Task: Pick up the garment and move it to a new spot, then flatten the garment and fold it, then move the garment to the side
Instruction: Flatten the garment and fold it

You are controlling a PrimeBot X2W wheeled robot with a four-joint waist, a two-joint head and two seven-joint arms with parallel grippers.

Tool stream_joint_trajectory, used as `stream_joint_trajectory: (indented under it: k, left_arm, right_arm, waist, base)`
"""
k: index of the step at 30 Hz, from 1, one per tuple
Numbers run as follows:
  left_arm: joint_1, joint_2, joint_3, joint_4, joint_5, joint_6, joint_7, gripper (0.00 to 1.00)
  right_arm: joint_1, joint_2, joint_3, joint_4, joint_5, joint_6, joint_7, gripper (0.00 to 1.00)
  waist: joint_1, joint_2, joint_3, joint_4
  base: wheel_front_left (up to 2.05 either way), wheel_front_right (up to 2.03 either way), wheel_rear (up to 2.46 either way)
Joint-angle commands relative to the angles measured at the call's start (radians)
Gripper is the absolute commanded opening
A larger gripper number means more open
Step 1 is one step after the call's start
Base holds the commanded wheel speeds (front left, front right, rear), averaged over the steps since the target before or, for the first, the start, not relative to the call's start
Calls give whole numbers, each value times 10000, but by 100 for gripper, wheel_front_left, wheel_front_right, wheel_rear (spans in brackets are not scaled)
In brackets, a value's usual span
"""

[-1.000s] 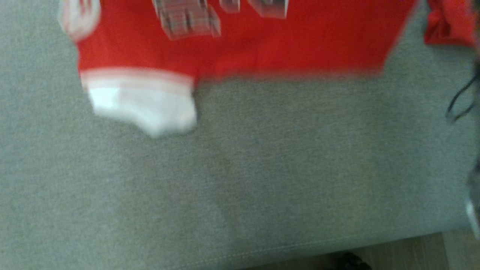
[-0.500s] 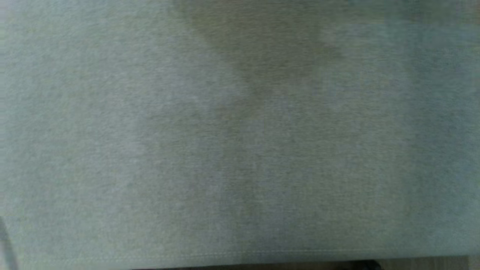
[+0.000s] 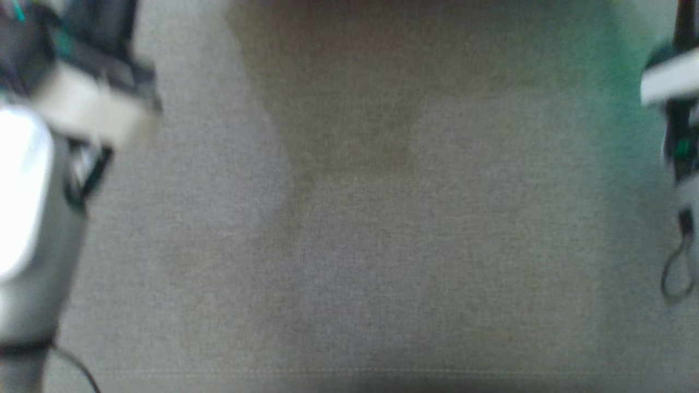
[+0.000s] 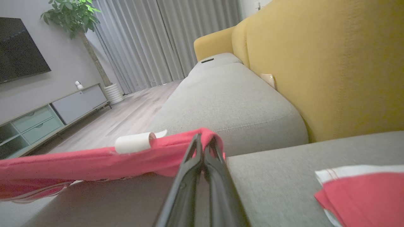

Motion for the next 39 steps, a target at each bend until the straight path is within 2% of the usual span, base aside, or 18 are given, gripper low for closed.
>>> stream_joint_trajectory:
  k: [1, 5, 12, 22, 26, 29, 39]
  left_arm:
    - [565, 303, 770, -586, 161, -23, -18, 0]
    - [2642, -226, 1383, -1130, 366, -35, -18, 0]
    - [5387, -1065, 2282, -1548, 274, -51, -18, 0]
    - [7642, -1795, 2838, -2731, 1204, -56, -18, 0]
    - [7725, -1927, 2808, -2886, 1300, -59, -18, 0]
    - [7384, -2053, 2716, -2406, 1098, -60, -18, 0]
    - [4322, -1774, 1769, -709, 1088, -62, -18, 0]
  right_arm:
    - [675, -171, -108, -439, 152, 67, -182, 0]
    - [2261, -111, -453, -884, 249, 67, -302, 0]
    - [4785, 658, -1149, -2068, -148, 67, -361, 0]
    - [7674, 1052, -2190, -4494, -1252, 67, -186, 0]
    - [8019, 1249, -2634, -5402, -1619, 67, 263, 0]
    - [7801, 1316, -2775, -5714, -1830, 67, 571, 0]
    - [6132, 1116, -2657, -5214, -2173, 67, 1208, 0]
  waist:
    - [0, 0, -708, -22]
    - [0, 0, -1412, 51]
    - [0, 0, -2291, -44]
    - [0, 0, -2260, 46]
    - [0, 0, -1900, 123]
    - [0, 0, -1550, 161]
    - [0, 0, -505, 225]
  base:
    - [0, 0, 0]
    - [0, 0, 0]
    - [0, 0, 0]
    - [0, 0, 0]
    - [0, 0, 0]
    - [0, 0, 0]
    - [0, 0, 0]
